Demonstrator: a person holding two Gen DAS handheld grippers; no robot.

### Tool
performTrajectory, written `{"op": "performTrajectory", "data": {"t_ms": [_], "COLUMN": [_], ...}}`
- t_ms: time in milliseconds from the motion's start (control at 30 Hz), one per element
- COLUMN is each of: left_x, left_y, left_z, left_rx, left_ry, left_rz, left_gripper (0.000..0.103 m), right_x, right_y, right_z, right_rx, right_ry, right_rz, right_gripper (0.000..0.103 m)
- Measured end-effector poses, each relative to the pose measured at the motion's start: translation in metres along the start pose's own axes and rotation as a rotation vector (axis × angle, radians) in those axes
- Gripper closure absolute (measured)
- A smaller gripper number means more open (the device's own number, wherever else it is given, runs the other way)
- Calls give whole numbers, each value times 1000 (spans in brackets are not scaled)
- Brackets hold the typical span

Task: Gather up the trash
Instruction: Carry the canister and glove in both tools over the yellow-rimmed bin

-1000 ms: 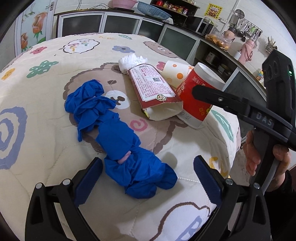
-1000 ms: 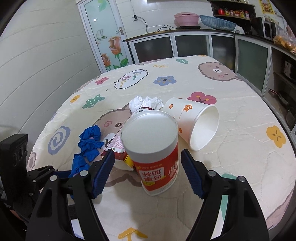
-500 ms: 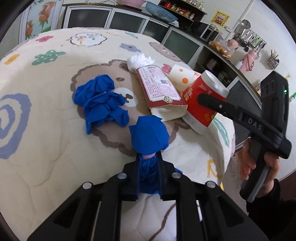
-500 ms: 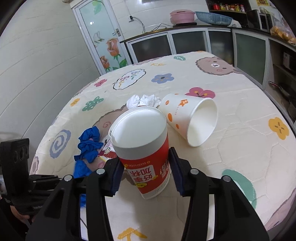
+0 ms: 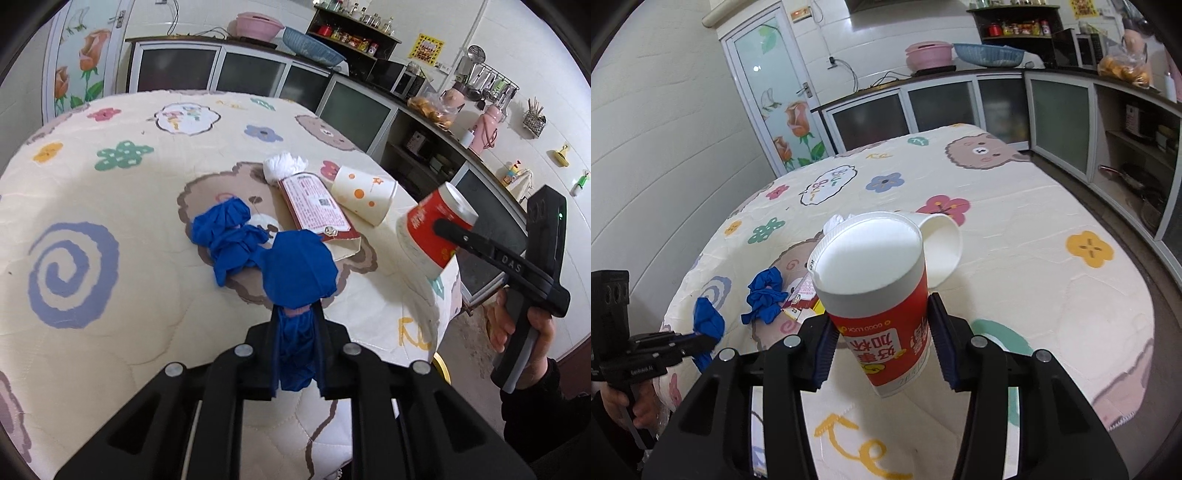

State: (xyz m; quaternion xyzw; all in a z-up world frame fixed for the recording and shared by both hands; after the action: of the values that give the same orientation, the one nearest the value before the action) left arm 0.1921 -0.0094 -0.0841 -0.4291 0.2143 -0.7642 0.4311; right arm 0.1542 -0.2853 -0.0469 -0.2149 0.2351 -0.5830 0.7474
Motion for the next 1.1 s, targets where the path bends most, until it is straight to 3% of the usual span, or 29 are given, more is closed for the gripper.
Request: {"op": "performTrajectory", "data": {"t_ms": [300,600,1100], "left_x": [34,89,225], "left_y": [-17,-2,36], "left_z": [-12,-27,-76], "left_rx": [3,-48,-158], "left_ry": [73,176,464], "left_rz": [-35,-115,-280], "left_gripper": [90,89,89], "right_x": [9,35,97], "right_y": [-43,-102,-189], "right_z": [-17,-46,-125], "right_rx": [29,65,58], "right_ry": [25,85,230], "right_rz": [-46,-135,-351], "right_gripper": [59,59,58]}}
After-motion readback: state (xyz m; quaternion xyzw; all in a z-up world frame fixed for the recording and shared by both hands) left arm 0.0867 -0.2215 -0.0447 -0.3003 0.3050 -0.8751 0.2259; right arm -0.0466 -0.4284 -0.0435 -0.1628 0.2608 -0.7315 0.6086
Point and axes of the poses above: each gripper's, at about its wrist camera, not at the fingertips, and y roughly the way its jaws point, x to its right, z to its top, the point moved 4 cm from there along y, roughly the way its jaws point, and after that the axes turned 13 degrees about -y, right-handed, at the moved point
